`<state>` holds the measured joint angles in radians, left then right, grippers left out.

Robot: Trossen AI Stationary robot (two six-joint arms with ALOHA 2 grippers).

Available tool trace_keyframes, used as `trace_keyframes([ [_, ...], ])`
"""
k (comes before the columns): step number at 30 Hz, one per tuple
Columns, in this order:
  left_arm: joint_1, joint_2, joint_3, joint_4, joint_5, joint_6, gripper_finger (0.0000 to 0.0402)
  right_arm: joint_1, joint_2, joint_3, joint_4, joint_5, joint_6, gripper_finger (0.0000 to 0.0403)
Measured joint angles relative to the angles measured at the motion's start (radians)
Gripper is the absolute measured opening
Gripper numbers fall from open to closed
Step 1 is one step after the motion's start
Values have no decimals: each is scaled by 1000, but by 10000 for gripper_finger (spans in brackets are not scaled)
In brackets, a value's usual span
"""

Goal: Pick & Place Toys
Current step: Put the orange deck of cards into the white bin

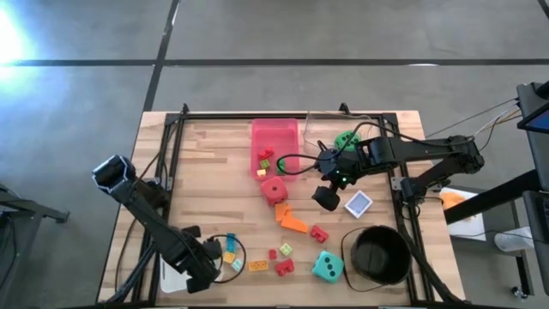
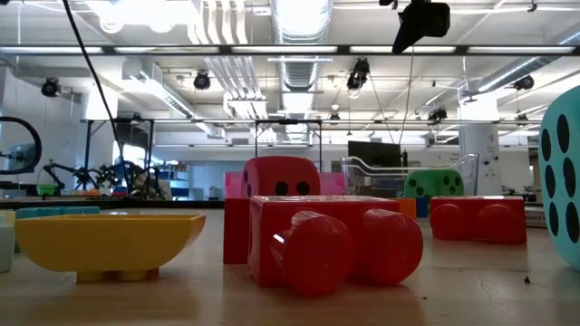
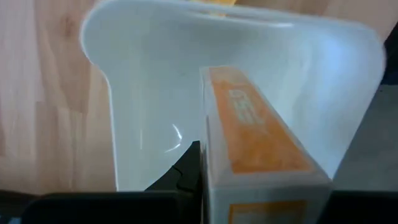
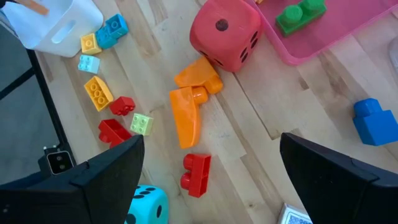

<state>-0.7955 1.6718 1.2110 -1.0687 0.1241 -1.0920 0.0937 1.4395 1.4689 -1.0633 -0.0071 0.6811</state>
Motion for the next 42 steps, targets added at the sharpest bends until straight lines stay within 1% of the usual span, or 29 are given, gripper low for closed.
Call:
trace_keyframes([
  [4, -19, -21, -70, 55, 3, -18, 63, 0, 0, 0, 0, 0, 0, 367],
  [9, -29, -21, -140, 151, 46, -9, 63, 0, 0, 0, 0, 0, 0, 367],
  [12, -31, -21, -178, 191, 54, -9, 63, 0, 0, 0, 0, 0, 0, 367],
  [23, -33, -21, -268, 321, 68, -8, 63, 0, 0, 0, 0, 0, 0, 367],
  [42, -33, -21, -288, 351, 71, 21, 63, 0, 0, 0, 1, 0, 0, 367],
])
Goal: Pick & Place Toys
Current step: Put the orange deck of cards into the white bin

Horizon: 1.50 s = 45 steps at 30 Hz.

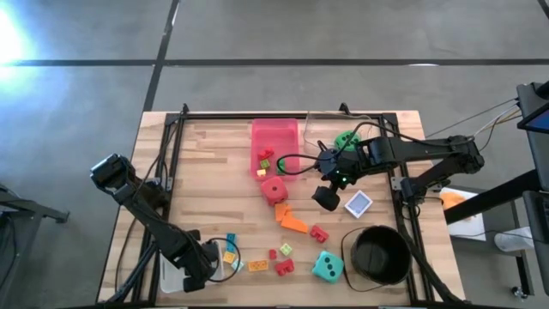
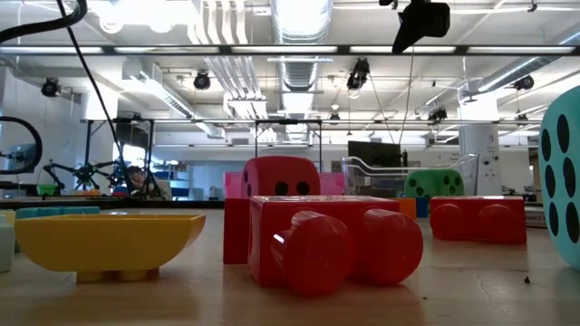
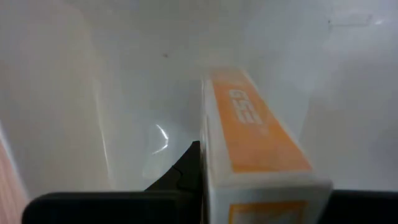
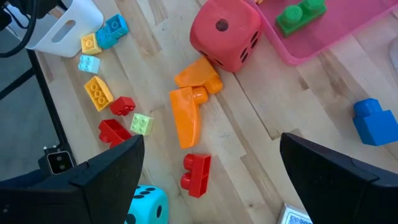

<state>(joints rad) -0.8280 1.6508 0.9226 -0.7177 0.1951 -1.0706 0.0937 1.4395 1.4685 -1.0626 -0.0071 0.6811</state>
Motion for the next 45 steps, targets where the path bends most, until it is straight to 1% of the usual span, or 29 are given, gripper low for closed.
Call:
trace_keyframes([
  [5, 0, 0, 0, 0, 0, -1, 63, 0, 0, 0, 0, 0, 0, 367],
  [7, 0, 0, 0, -1, 0, -4, 80, 0, 0, 0, 0, 0, 0, 367],
  [10, 0, 0, 0, -12, 0, -4, 124, 0, 0, 0, 0, 0, 0, 367],
  [13, 0, 0, 0, -19, 0, 4, 153, 0, 0, 0, 0, 0, 0, 367],
  [22, 0, 0, 0, -19, 13, 26, 202, 0, 0, 0, 0, 0, 0, 367],
  [31, 3, 0, 0, -19, 90, 22, 254, 0, 0, 0, 0, 0, 0, 367],
  [35, 5, 0, 15, -46, 98, 18, 267, 0, 0, 0, 0, 0, 0, 367],
  [45, 7, 0, 71, -109, 101, 18, 269, 0, 0, 0, 0, 0, 0, 367],
])
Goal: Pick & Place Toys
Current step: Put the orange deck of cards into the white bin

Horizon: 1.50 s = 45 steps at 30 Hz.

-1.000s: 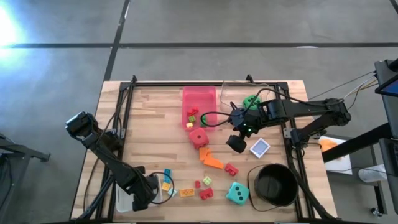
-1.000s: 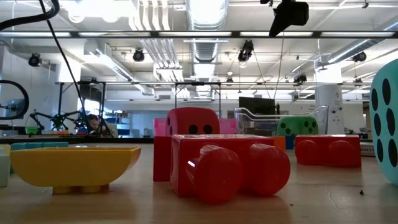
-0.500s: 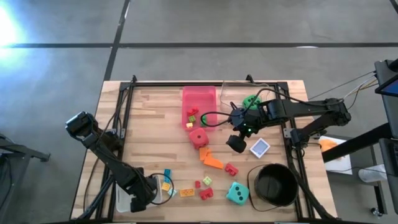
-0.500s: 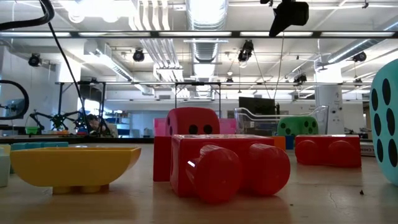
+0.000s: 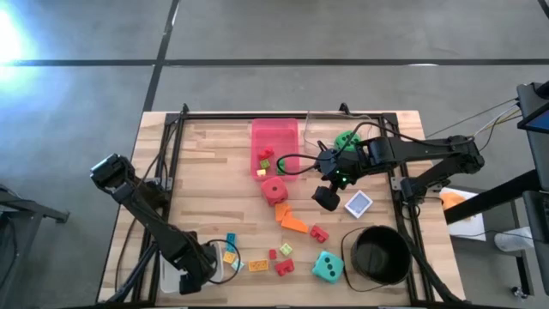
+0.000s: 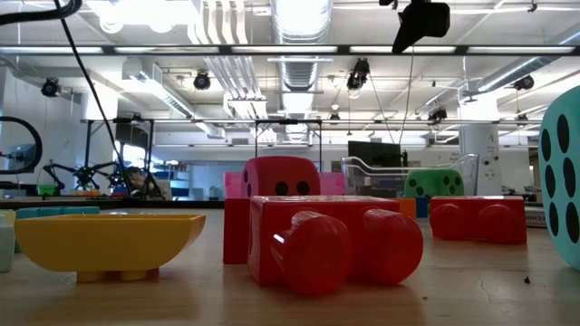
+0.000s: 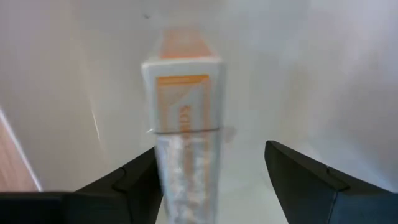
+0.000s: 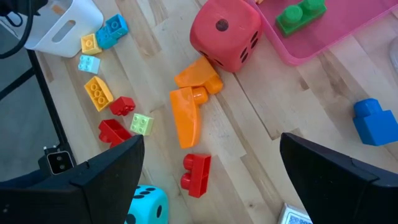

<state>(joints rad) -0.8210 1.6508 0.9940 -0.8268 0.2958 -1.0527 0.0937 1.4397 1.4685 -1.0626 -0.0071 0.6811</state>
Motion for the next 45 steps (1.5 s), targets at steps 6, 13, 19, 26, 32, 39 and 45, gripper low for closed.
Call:
trace_keyframes([
  [6, 1, -1, 39, -64, 0, 0, 269, 0, 0, 0, 0, 0, 0, 367],
  [13, 1, -65, 62, -130, -16, -25, 269, 0, 0, 0, 0, 0, 0, 367],
  [19, 3, -161, 62, -152, -48, -92, 269, 0, 0, 0, 1, 0, 0, 367],
  [26, 17, -219, 59, -216, -142, -181, 220, 0, 0, 0, 3, 0, 0, 367],
  [32, 58, -207, 10, -214, -147, -254, 109, 0, 0, 0, 3, 0, 0, 367],
  [39, 71, -206, -5, -163, -147, -255, 8, 0, 0, 0, 5, 0, 0, 367],
  [45, 72, -195, -9, -94, -147, -220, 4, 0, 0, 0, 5, 0, 0, 367],
])
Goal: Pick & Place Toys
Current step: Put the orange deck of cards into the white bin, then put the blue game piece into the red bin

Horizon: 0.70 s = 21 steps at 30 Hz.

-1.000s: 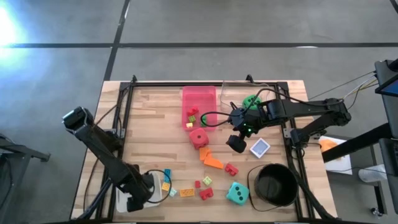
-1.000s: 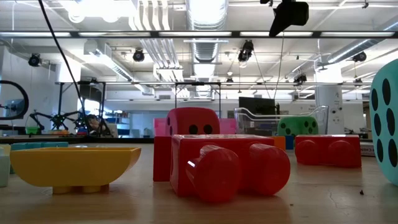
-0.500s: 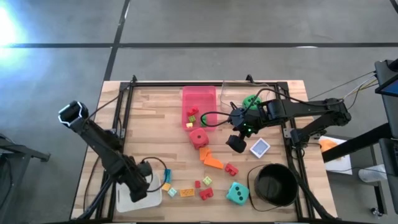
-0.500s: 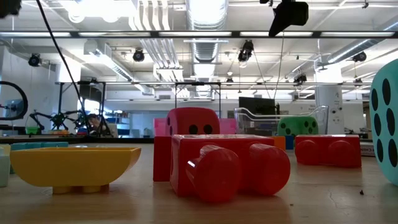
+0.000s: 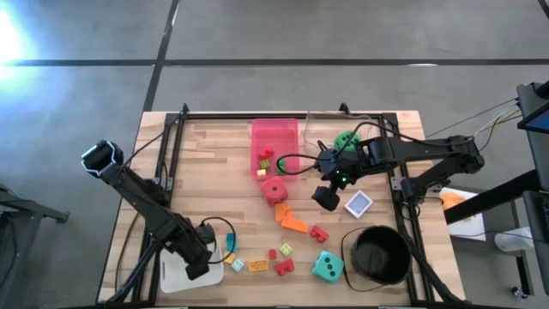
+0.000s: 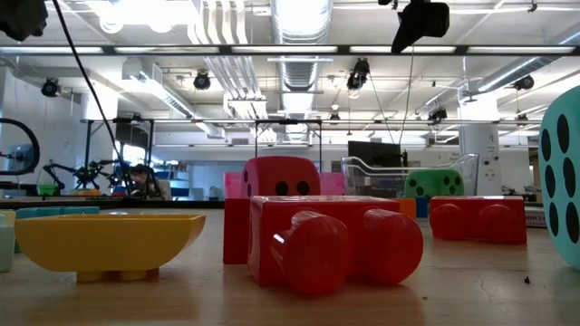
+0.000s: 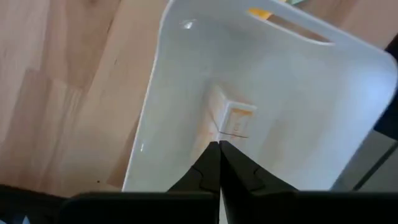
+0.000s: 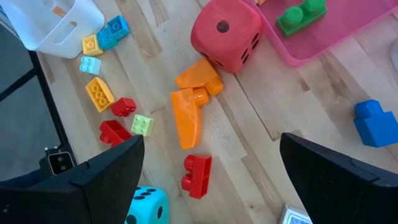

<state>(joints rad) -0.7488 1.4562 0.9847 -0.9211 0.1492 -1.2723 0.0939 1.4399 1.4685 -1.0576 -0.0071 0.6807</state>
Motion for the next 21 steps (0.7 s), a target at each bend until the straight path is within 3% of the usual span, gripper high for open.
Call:
trace_keyframes([
  [21, 2, 7, -48, 120, 148, 8, 0, 0, 0, 0, 1, 0, 0, 367],
])
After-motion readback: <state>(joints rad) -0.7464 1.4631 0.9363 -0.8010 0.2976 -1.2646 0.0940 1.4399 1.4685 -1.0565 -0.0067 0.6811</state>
